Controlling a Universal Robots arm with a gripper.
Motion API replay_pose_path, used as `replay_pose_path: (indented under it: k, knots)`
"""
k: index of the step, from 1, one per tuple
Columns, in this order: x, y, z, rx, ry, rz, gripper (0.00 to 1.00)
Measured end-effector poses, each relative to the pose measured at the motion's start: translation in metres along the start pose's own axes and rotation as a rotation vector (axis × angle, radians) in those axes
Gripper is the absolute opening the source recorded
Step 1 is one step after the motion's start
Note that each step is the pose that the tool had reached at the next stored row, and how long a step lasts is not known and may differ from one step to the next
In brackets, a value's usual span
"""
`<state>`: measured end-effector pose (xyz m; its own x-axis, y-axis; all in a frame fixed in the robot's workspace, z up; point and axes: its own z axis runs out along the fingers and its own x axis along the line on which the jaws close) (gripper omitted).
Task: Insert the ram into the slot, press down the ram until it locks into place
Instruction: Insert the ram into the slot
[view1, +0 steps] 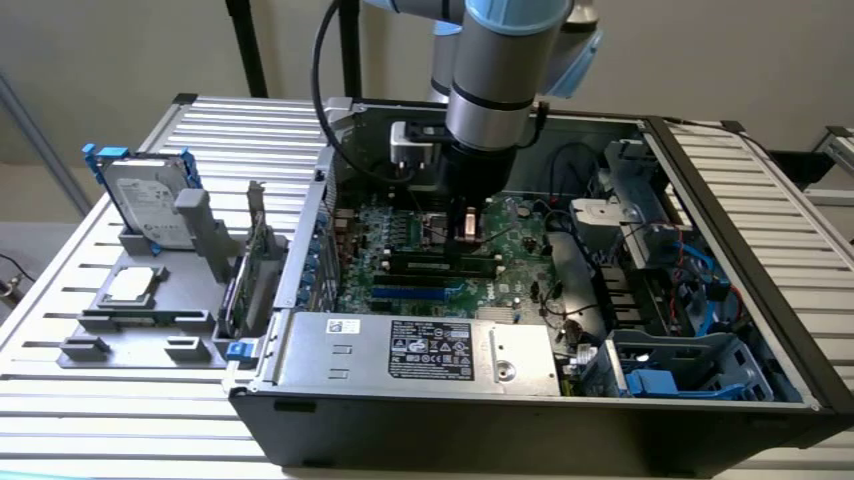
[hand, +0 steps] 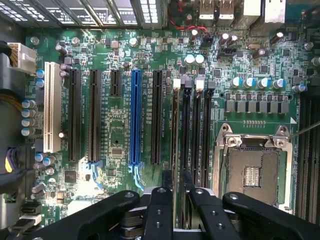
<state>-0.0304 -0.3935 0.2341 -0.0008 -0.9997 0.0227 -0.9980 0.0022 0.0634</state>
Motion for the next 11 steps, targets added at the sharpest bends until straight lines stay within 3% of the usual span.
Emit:
replay_pose_path:
  k: [5, 11]
  knots:
    - [0.0002, 0.0034, -0.0098, 0.0000, 0.0000, 0.000, 0.22]
    - [0.0003, 0.0038, -0.0101, 0.0001, -0.0003, 0.000, 0.22]
